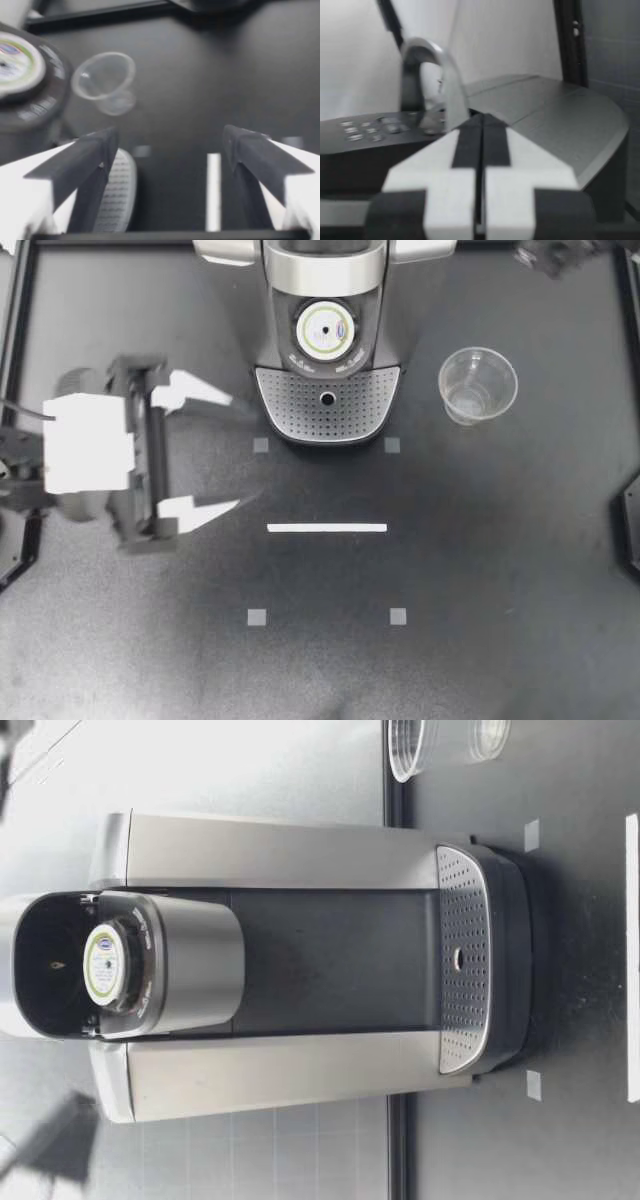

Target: Place the coffee capsule inside the capsule container, then place the cup onto the center of the cup tray, then push the 'Hot Water' and 'Travel Mug' buttons.

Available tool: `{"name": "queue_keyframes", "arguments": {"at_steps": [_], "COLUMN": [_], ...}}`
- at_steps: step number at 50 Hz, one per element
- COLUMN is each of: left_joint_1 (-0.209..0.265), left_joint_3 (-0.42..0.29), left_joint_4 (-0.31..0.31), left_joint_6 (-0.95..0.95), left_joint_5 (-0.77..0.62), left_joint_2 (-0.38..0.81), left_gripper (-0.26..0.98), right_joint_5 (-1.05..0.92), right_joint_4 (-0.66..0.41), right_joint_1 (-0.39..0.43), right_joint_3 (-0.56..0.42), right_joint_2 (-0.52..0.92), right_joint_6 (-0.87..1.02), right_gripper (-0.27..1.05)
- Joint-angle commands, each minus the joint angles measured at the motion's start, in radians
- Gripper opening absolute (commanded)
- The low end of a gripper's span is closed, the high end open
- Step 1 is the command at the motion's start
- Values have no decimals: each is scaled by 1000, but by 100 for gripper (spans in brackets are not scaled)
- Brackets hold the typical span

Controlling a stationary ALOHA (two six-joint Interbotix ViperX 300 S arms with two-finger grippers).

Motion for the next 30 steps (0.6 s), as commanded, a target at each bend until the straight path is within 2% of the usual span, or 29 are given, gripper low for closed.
{"name": "queue_keyframes", "arguments": {"at_steps": [1, 17, 30], "left_joint_1": [0, 0, 2], "left_joint_3": [23, 57, 64], "left_joint_4": [5, 3, 5], "left_joint_6": [-37, -67, -64], "left_joint_5": [-44, -63, -57], "left_joint_2": [-35, -71, -83], "left_gripper": [78, 78, 78], "right_joint_5": [-6, -2, -6], "right_joint_4": [-8, -29, -29], "right_joint_1": [-20, -23, -9], "right_joint_3": [-63, -210, -229], "right_joint_2": [43, 222, 244], "right_joint_6": [-2, 2, 3], "right_gripper": [5, 5, 5]}}
